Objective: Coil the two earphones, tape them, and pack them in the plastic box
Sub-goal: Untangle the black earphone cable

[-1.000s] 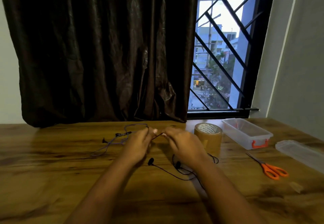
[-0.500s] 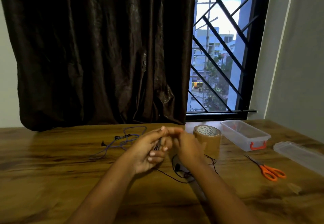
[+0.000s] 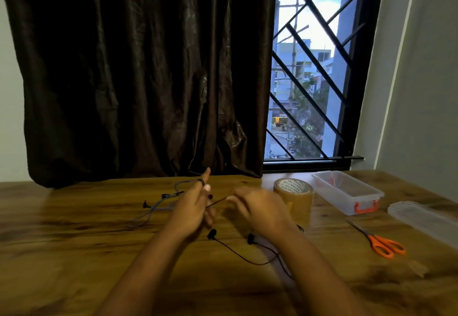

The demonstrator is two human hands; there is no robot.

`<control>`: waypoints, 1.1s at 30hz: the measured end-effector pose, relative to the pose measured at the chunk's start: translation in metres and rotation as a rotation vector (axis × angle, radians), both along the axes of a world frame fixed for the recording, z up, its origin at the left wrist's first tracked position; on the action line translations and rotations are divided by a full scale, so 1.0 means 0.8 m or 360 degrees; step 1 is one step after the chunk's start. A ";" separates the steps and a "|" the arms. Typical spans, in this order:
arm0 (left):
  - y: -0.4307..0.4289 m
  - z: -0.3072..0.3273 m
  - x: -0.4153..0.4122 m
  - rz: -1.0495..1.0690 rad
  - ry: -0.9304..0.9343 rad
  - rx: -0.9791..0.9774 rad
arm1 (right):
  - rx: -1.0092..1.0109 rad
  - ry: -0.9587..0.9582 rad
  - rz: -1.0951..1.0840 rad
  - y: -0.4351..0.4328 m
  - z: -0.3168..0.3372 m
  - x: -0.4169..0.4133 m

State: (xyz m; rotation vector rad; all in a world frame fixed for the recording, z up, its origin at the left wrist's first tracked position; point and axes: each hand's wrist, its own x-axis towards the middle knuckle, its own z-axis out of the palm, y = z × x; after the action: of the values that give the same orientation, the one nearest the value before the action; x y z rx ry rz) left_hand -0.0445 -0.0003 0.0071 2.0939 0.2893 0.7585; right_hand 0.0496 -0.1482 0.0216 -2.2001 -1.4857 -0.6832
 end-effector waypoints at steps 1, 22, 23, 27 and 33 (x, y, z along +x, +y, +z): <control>-0.004 -0.003 0.001 -0.0074 0.0112 -0.0053 | 0.0164 -0.0090 -0.0050 -0.006 0.003 0.005; -0.017 0.045 -0.017 -0.0640 -0.0632 -0.1393 | -0.0317 0.0470 0.0416 0.040 -0.040 -0.035; -0.009 0.043 -0.017 -0.0513 -0.0687 -0.1270 | -0.0305 0.0479 0.0432 0.039 -0.039 -0.032; 0.025 0.022 -0.010 -0.0006 -0.0591 -0.0548 | -0.0158 0.0516 0.0414 0.025 -0.028 -0.017; -0.003 0.000 -0.001 -0.0303 0.0159 -0.0484 | 0.0511 0.0472 0.0314 0.015 -0.005 0.006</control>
State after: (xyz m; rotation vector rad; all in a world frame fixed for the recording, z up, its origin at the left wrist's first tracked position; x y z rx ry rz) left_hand -0.0449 -0.0031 0.0072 1.8417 0.2393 0.4659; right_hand 0.0542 -0.1360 0.0178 -1.7954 -1.3153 -0.4683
